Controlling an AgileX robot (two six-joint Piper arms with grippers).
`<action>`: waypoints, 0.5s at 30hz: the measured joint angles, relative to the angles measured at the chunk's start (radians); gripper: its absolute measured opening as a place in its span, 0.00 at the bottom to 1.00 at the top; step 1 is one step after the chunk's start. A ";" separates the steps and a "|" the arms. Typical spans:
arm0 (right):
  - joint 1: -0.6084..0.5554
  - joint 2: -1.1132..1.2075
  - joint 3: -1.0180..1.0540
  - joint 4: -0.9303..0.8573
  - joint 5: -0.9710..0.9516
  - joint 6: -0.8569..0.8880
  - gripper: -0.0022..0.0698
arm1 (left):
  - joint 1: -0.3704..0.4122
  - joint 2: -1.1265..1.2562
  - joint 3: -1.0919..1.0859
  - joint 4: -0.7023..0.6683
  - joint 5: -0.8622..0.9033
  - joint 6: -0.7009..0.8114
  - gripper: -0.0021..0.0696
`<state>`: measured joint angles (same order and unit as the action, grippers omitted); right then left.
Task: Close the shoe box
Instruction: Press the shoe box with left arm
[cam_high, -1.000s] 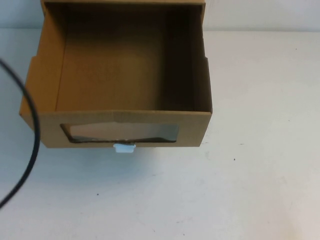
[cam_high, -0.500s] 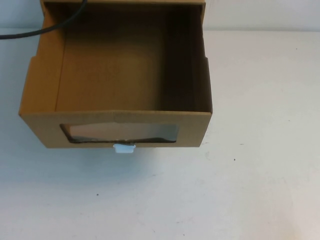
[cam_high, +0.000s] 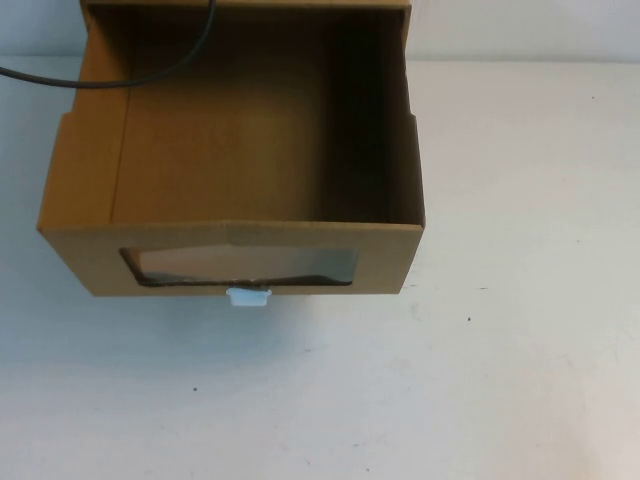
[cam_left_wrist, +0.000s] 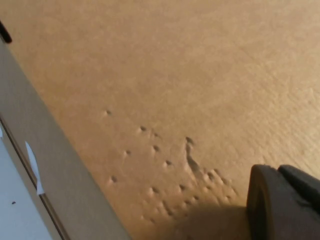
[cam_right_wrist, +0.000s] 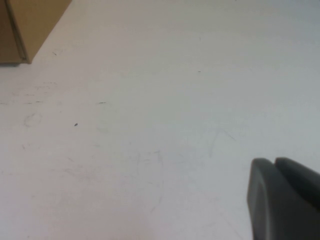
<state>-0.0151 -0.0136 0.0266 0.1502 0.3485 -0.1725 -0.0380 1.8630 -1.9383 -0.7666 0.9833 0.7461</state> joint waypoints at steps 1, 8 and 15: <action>0.000 0.000 0.000 0.000 0.000 0.000 0.01 | 0.000 0.002 0.000 0.002 0.000 0.000 0.02; 0.000 0.000 0.000 0.000 0.000 0.000 0.01 | 0.000 0.004 -0.002 0.004 -0.012 0.000 0.02; 0.000 0.000 0.000 0.330 -0.059 -0.002 0.01 | 0.000 0.004 -0.002 0.004 -0.015 0.000 0.02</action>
<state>-0.0151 -0.0136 0.0266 0.4801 0.2898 -0.1742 -0.0380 1.8671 -1.9399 -0.7628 0.9684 0.7461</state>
